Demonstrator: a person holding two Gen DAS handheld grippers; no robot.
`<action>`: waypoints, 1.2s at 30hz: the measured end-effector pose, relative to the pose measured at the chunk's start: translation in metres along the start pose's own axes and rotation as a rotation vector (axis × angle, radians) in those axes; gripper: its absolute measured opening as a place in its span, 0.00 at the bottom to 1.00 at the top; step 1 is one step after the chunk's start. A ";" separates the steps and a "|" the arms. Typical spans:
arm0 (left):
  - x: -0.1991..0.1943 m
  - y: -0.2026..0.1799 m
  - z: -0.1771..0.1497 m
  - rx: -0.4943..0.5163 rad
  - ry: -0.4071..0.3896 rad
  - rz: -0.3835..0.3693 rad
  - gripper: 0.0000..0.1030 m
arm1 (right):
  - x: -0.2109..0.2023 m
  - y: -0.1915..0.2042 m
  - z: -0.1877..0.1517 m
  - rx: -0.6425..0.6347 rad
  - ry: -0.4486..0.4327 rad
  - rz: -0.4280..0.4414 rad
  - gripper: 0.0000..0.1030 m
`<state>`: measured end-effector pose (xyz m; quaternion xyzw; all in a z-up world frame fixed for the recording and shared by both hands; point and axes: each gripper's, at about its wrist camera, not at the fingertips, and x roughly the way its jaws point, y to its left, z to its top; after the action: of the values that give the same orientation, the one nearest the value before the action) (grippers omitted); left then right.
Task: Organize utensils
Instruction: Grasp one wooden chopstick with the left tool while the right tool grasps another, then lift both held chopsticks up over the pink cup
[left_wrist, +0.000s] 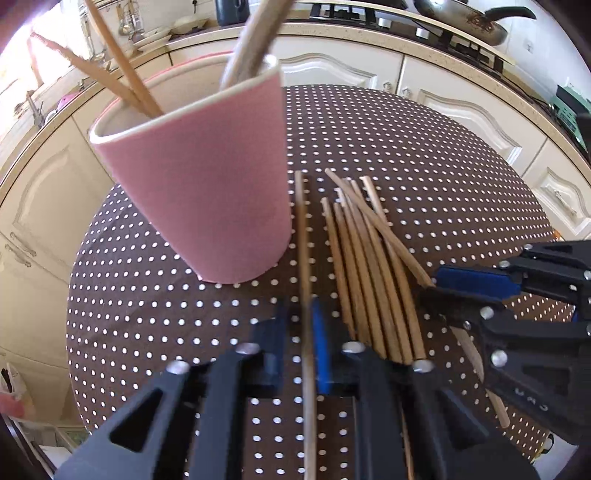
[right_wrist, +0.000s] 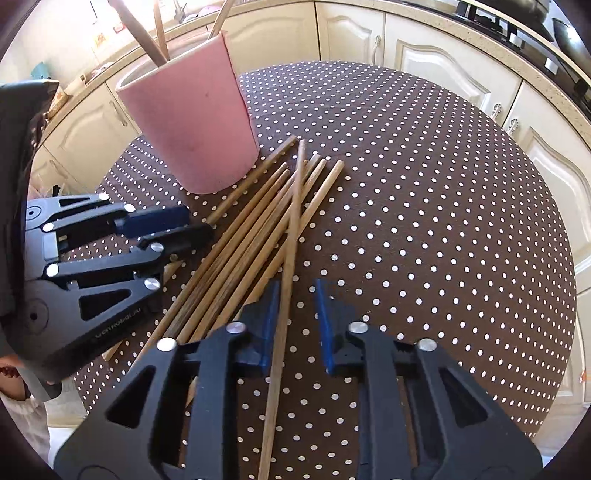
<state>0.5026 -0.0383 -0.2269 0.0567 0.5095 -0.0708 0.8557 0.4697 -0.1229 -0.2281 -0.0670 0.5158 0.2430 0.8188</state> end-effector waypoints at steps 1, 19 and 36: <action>0.001 -0.002 0.001 0.004 0.000 0.000 0.06 | 0.001 -0.001 0.002 0.002 0.001 -0.002 0.13; -0.044 -0.001 -0.027 -0.034 -0.118 -0.046 0.05 | -0.032 -0.021 -0.015 0.079 -0.090 0.064 0.06; -0.154 -0.027 -0.071 0.049 -0.434 -0.139 0.05 | -0.121 -0.001 -0.045 0.127 -0.305 0.149 0.06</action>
<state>0.3637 -0.0430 -0.1263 0.0259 0.3143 -0.1526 0.9366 0.3915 -0.1797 -0.1429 0.0612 0.4035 0.2773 0.8698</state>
